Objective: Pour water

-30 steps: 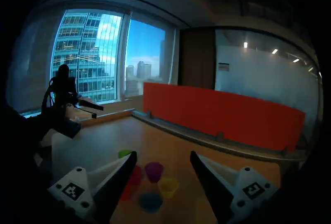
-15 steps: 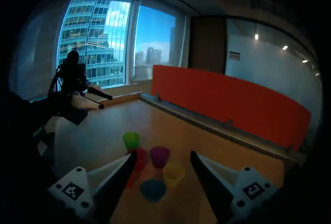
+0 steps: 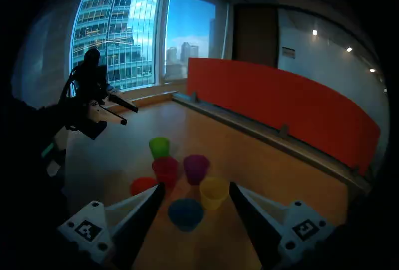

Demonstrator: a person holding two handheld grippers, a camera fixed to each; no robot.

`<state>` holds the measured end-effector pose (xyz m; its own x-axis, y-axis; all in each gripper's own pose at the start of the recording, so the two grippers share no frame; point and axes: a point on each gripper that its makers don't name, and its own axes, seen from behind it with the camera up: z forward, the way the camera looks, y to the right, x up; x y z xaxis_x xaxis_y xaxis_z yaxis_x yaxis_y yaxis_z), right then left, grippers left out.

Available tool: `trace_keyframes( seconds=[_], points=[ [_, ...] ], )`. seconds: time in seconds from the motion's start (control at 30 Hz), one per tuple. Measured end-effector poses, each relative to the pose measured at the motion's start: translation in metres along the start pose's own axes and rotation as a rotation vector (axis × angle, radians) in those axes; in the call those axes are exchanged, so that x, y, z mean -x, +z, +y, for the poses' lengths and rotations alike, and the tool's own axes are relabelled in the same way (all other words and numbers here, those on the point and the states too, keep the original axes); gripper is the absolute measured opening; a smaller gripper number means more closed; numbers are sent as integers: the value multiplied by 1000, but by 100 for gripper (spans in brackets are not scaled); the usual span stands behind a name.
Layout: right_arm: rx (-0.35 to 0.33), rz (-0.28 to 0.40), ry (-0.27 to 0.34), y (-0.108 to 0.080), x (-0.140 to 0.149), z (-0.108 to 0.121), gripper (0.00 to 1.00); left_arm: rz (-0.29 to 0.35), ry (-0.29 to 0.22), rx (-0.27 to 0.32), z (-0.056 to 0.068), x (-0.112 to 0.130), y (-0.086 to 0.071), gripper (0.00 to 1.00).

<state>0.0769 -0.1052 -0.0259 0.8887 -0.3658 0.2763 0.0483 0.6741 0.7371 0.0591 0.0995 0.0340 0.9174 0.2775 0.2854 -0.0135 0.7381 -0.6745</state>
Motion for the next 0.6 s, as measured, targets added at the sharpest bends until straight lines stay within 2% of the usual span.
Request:
trace_keyframes(
  seconds=[0.6],
  points=[
    [-14, -103, -23, 17, 55, -8, 100, -116, 10, 14, 5, 51, 21, 99]
  ],
)
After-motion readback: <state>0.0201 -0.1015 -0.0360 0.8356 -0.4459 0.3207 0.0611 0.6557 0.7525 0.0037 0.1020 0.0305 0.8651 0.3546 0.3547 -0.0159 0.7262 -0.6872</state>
